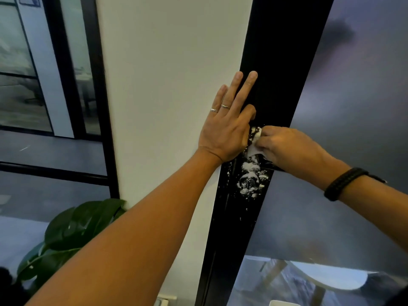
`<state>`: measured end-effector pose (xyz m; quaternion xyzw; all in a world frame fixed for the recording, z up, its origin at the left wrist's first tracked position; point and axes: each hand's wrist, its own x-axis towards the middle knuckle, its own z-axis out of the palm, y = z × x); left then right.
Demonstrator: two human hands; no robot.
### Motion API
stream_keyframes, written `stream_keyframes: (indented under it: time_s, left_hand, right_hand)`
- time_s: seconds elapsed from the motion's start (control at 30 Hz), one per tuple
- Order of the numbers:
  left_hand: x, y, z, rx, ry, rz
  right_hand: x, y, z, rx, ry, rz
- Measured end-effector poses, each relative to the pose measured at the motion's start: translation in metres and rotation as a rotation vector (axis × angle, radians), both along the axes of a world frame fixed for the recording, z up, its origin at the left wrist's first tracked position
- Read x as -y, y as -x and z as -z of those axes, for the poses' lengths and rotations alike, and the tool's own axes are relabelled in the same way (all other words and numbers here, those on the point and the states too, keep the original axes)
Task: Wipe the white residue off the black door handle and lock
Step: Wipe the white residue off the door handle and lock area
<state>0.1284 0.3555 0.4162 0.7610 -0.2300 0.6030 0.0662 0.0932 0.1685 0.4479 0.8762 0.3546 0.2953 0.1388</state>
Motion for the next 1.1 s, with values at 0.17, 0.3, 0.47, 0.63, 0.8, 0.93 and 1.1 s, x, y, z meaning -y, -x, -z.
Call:
stream_keyframes:
  time_s: [0.17,0.3,0.47,0.63,0.8,0.93,1.1]
  left_hand:
    - [0.0,-0.001,0.001,0.011,-0.001,-0.002]
    - [0.001,-0.002,0.0,0.019,0.003,-0.02]
    - [0.0,0.001,0.001,0.009,0.0,-0.007]
    - [0.002,0.003,0.0,0.007,0.002,0.004]
    - [0.002,0.003,0.0,0.018,0.011,0.001]
    - [0.001,0.002,0.0,0.006,-0.001,-0.009]
    - [0.001,0.0,0.001,0.001,0.004,0.003]
  right_hand:
    - [-0.009,0.006,-0.012,-0.029,-0.004,-0.005]
    - [-0.025,0.002,-0.009,-0.056,0.137,-0.008]
    - [0.004,-0.001,-0.005,-0.14,-0.138,0.039]
    - [0.022,0.015,0.002,-0.128,-0.423,0.064]
    - [0.008,0.067,0.025,0.126,-0.948,-0.121]
    - [-0.014,0.091,0.07,0.21,-1.136,-0.149]
    - [-0.056,0.066,0.135,0.111,-1.465,-0.112]
